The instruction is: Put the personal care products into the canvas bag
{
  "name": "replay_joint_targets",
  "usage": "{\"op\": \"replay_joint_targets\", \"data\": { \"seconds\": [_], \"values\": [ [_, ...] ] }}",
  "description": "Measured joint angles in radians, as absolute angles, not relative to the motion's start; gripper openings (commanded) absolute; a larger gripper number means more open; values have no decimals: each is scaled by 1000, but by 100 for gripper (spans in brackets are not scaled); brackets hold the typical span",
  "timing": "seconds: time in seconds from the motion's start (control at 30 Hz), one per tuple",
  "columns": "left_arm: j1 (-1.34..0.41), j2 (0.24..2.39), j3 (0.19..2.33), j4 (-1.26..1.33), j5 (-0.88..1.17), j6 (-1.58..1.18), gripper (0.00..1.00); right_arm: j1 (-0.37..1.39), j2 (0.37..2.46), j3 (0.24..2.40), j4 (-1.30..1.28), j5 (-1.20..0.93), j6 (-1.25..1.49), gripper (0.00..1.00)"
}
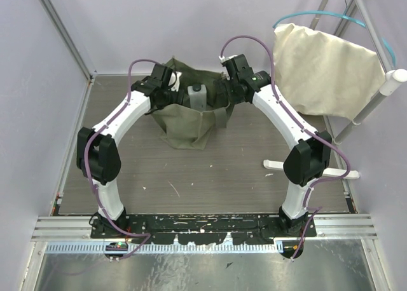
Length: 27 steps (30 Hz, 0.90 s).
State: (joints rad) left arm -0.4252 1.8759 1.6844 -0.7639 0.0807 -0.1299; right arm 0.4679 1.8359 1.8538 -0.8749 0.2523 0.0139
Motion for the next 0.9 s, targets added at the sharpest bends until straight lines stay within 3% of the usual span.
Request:
{"op": "replay_joint_targets", "data": {
  "seconds": [0.13, 0.27, 0.3, 0.33, 0.9],
  "values": [
    [-423, 1877, 1679, -760, 86, -134, 34, 467, 1822, 1840, -873, 252, 17, 100],
    [-423, 1877, 1673, -753, 89, -134, 66, 467, 1819, 1838, -869, 251, 19, 100],
    [-423, 1877, 1670, -750, 90, -134, 94, 467, 1819, 1837, -869, 250, 20, 100],
    [-423, 1877, 1666, -746, 89, -135, 99, 467, 1818, 1836, -868, 249, 21, 100],
    [-435, 1778, 1751, -766, 141, -159, 98, 467, 1798, 1833, -845, 194, 14, 100]
  ]
}}
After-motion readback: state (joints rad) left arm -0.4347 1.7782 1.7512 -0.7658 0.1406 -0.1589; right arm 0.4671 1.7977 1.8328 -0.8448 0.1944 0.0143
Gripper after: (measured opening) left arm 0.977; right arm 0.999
